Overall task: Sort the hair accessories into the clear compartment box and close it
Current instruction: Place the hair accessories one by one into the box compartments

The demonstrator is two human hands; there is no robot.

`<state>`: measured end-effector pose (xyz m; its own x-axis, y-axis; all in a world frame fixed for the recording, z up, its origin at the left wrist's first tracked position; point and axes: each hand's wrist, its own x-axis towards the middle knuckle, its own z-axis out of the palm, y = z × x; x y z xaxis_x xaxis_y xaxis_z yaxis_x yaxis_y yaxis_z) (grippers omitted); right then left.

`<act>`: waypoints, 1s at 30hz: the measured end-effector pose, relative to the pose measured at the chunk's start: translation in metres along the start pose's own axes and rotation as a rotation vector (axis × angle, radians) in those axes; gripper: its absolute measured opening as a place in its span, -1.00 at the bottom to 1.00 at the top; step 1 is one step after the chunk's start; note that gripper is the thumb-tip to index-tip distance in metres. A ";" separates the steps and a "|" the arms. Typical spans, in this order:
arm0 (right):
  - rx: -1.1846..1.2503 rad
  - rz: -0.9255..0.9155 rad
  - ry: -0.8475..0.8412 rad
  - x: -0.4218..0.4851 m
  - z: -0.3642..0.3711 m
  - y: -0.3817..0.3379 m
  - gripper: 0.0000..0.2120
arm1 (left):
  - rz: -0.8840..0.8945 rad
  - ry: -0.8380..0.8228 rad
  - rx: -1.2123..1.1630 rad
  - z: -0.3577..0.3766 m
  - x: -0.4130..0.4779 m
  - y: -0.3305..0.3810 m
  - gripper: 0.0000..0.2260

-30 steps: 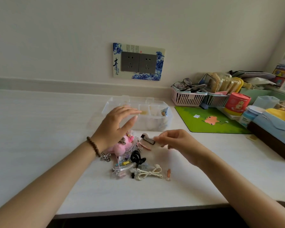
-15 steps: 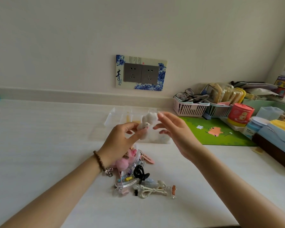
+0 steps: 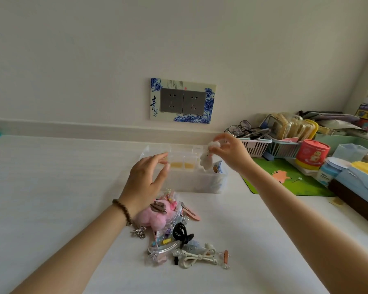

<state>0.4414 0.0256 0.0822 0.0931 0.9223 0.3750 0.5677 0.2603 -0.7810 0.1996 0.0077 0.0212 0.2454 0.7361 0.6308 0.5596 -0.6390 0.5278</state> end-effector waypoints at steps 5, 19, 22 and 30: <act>-0.165 -0.019 -0.121 0.004 0.014 0.010 -0.95 | 0.007 -0.017 0.120 0.002 -0.001 -0.007 -0.49; -0.582 -0.272 -0.233 -0.020 0.007 0.022 -0.37 | 0.009 -0.066 0.172 0.003 -0.002 -0.008 -0.43; -0.513 -0.313 -0.162 -0.025 0.006 0.017 -0.45 | 0.008 -0.076 0.171 0.001 -0.003 -0.010 -0.42; -0.204 -0.298 -0.333 -0.080 0.035 -0.003 -0.79 | 0.034 -0.132 0.181 -0.003 -0.002 -0.014 -0.49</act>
<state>0.4039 -0.0389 0.0371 -0.3458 0.8659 0.3614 0.6817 0.4965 -0.5374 0.1890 0.0149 0.0141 0.3613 0.7453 0.5603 0.6792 -0.6221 0.3895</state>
